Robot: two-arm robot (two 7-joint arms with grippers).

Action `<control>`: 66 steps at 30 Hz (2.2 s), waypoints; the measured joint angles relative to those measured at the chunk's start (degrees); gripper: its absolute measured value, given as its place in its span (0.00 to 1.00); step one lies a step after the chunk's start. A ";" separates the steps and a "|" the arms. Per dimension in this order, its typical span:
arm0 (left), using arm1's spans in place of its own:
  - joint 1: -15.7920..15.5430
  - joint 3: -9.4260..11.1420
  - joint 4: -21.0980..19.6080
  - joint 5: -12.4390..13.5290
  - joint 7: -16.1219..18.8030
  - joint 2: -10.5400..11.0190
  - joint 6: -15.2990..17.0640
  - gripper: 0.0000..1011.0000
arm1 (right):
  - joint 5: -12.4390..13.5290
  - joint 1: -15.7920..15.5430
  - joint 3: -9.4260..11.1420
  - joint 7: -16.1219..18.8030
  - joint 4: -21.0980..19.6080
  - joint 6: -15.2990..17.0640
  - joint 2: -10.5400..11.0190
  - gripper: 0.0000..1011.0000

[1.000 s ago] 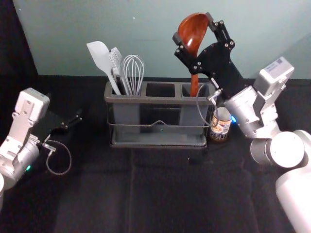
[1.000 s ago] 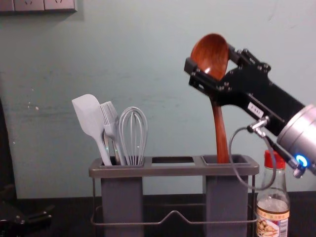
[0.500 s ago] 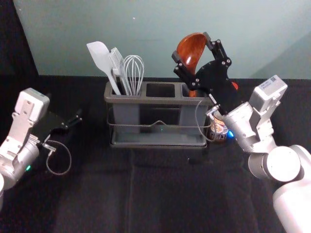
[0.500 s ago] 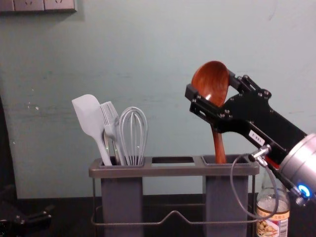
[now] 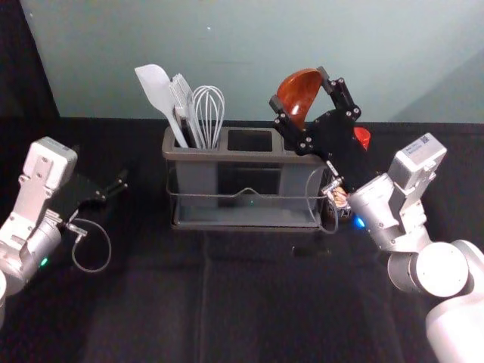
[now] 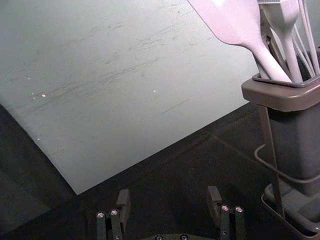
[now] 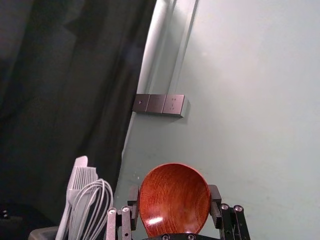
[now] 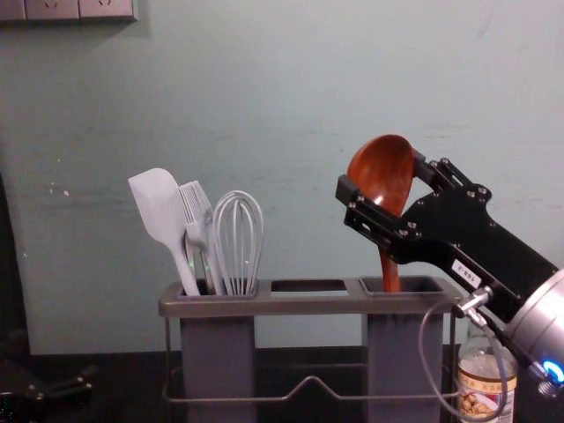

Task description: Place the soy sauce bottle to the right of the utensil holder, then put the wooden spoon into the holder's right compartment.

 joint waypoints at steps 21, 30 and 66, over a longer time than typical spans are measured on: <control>0.00 0.00 0.00 0.00 0.00 0.00 0.00 0.99 | 0.35 -0.71 1.52 -0.55 -1.44 -0.86 -0.96 0.99; 0.00 0.00 0.00 0.00 0.00 0.00 0.00 0.99 | 0.14 -1.88 2.22 -1.35 -6.73 0.43 -0.59 0.99; 0.00 0.00 0.00 0.00 0.00 0.00 0.00 0.99 | -9.26 -18.86 16.39 -12.08 -18.67 25.37 7.60 0.99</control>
